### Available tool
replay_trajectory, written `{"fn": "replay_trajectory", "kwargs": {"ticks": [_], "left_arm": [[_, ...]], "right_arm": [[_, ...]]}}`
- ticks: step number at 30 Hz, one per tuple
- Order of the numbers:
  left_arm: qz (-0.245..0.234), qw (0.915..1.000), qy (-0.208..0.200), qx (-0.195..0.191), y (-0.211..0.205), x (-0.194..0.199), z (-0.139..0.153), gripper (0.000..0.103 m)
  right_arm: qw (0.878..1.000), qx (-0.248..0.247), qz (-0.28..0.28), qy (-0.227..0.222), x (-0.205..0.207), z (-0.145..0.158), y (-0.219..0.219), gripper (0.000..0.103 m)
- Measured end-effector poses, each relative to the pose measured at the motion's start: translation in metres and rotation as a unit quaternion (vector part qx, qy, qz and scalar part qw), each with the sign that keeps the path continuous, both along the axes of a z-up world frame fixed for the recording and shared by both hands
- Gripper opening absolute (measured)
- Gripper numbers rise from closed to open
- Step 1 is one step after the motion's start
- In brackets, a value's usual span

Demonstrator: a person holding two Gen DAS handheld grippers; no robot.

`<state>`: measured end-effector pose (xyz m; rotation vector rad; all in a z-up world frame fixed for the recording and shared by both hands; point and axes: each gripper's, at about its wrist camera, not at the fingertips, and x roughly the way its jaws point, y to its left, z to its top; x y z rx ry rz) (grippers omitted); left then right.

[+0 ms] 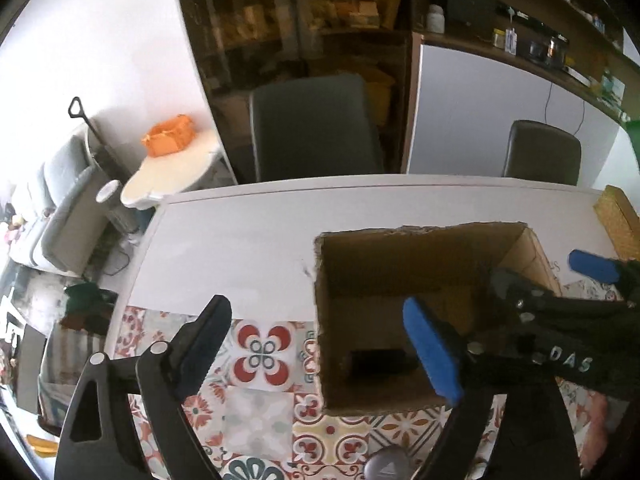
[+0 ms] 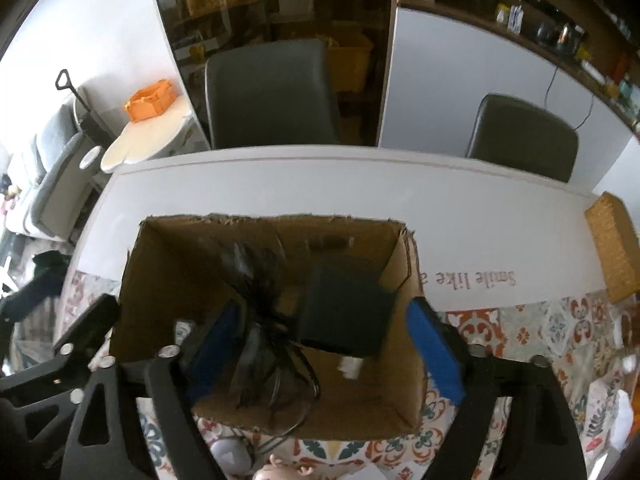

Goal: Organize rigid objects
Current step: 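Carry both items over the cardboard box and open both tools to drop them, then move both tools back toward the remaining gadgets beside the box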

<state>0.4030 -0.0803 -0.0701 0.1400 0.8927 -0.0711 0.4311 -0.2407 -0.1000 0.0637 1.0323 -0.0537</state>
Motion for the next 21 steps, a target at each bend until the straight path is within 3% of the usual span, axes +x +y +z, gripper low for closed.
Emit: {"fn": "replay_trajectory", "kwargs": {"ticks": [6,12,21], "left_arm": [[0.019,0.9998,-0.008,-0.002,0.015,-0.022,0.004,0.089],[0.031,0.9993,-0.018,-0.01,0.027,-0.053,0.013,0.089],[0.034,0.999,-0.027,0.01,0.035,-0.111,-0.002,0.089]], "right_arm": [[0.999,-0.019,-0.004,-0.029,-0.023,0.016,0.012,0.096],[0.998,-0.004,-0.014,-0.057,-0.062,0.03,0.016,0.096],[0.999,0.014,-0.011,-0.05,-0.114,0.012,0.024,0.096]]}}
